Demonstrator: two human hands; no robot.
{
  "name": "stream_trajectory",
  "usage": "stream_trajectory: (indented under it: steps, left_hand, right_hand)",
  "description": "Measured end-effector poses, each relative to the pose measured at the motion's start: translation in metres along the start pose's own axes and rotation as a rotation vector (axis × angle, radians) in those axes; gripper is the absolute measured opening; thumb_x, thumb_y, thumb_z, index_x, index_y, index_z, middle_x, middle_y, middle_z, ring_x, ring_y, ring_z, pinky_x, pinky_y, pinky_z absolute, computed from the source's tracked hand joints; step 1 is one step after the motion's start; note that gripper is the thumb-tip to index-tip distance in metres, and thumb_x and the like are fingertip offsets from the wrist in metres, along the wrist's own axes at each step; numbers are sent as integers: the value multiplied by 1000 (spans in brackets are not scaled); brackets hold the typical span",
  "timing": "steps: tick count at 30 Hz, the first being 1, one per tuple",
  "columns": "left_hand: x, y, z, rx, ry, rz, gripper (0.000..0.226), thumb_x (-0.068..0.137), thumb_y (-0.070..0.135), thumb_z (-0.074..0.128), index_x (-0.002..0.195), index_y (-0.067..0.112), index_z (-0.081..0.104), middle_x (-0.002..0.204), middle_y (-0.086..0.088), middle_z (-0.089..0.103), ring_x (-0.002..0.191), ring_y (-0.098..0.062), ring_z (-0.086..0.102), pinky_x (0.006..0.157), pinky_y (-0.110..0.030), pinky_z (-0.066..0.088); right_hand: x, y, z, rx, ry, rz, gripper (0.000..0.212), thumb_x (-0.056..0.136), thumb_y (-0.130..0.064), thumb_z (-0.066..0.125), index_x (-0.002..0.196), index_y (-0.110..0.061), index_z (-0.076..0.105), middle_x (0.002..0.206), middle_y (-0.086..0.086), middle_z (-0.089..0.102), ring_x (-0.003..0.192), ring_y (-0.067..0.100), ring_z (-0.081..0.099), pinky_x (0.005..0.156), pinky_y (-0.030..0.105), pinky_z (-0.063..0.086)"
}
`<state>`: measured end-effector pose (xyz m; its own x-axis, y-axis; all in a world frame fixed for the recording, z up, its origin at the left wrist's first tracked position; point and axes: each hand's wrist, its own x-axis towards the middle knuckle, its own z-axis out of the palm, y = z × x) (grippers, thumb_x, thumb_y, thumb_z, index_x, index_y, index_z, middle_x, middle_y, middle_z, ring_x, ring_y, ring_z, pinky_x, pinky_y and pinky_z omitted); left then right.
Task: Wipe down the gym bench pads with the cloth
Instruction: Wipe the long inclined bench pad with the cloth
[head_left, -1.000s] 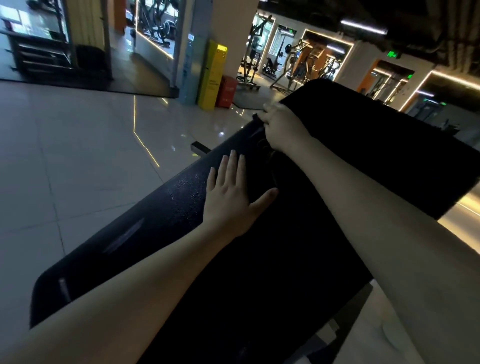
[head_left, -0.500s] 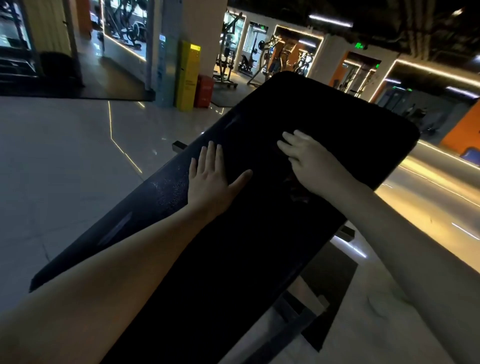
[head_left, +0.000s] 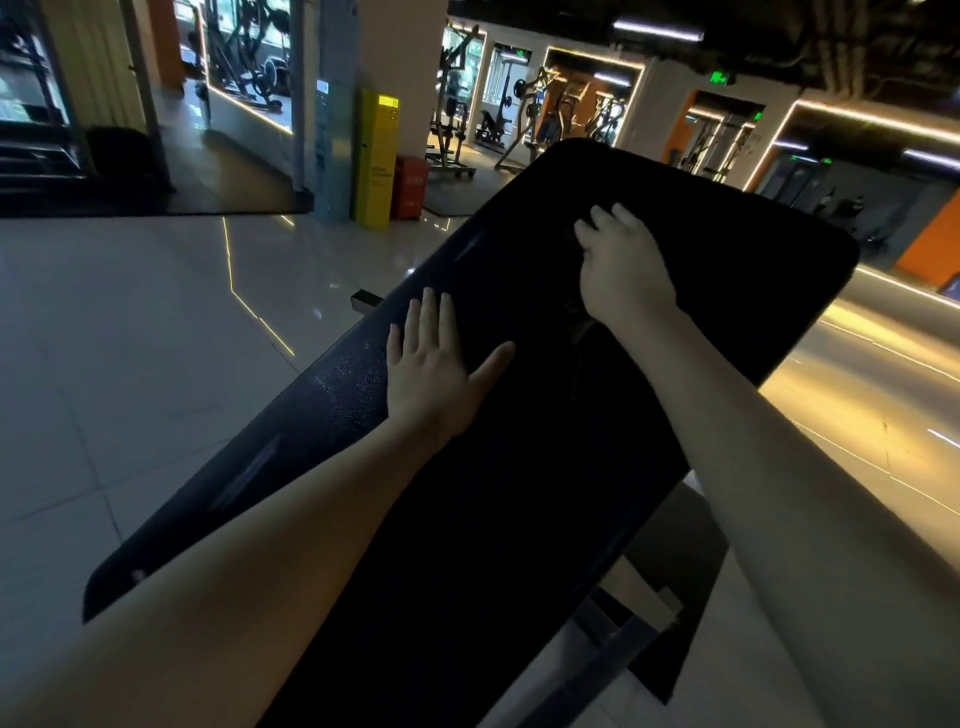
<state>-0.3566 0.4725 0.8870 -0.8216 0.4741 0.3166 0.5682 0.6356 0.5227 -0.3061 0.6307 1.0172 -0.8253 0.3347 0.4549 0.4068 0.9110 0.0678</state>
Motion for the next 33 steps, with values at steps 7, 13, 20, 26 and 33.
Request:
stream_trajectory:
  steps: [7, 13, 20, 26, 33]
  left_hand:
    - [-1, 7, -10, 40, -95, -17, 91, 93, 72, 16, 156, 13, -12, 164, -7, -17, 151, -21, -16, 123, -42, -6]
    - [-2, 15, -21, 112, -125, 60, 77, 100, 60, 19, 158, 14, -6, 164, -15, -12, 151, -31, -9, 123, -48, -1]
    - [11, 62, -18, 112, -64, 492, 72, 102, 53, 28, 158, 18, 0, 165, -6, -9, 152, -21, -10, 123, -45, -5]
    - [18, 60, 2, 24, -14, 595, 81, 88, 69, 5, 158, 27, 4, 166, 2, -6, 151, -13, -10, 123, -39, -7]
    - [19, 60, 3, 6, 6, 584, 82, 86, 69, 4, 158, 29, 4, 166, 4, -6, 151, -11, -10, 123, -39, -6]
  right_hand:
    - [-38, -18, -10, -60, -48, 58, 59, 98, 0, 37, 154, -10, 20, 163, 8, 11, 150, 25, 4, 122, 36, 6]
    - [-131, 5, -8, 70, -31, -81, 57, 100, 1, 37, 153, -13, 24, 163, 3, 12, 150, 20, 2, 121, 31, 3]
    - [-143, 38, -17, 126, -38, -169, 52, 98, 0, 41, 148, -11, 35, 160, 4, 22, 150, 20, 11, 122, 32, 5]
    - [-68, 126, -62, 45, 92, 47, 52, 89, 14, 39, 140, 4, 45, 152, 23, 35, 143, 38, 25, 116, 37, 18]
    - [-55, 115, -49, 81, 96, -15, 51, 91, 12, 39, 141, 4, 43, 152, 21, 34, 144, 37, 25, 120, 39, 16]
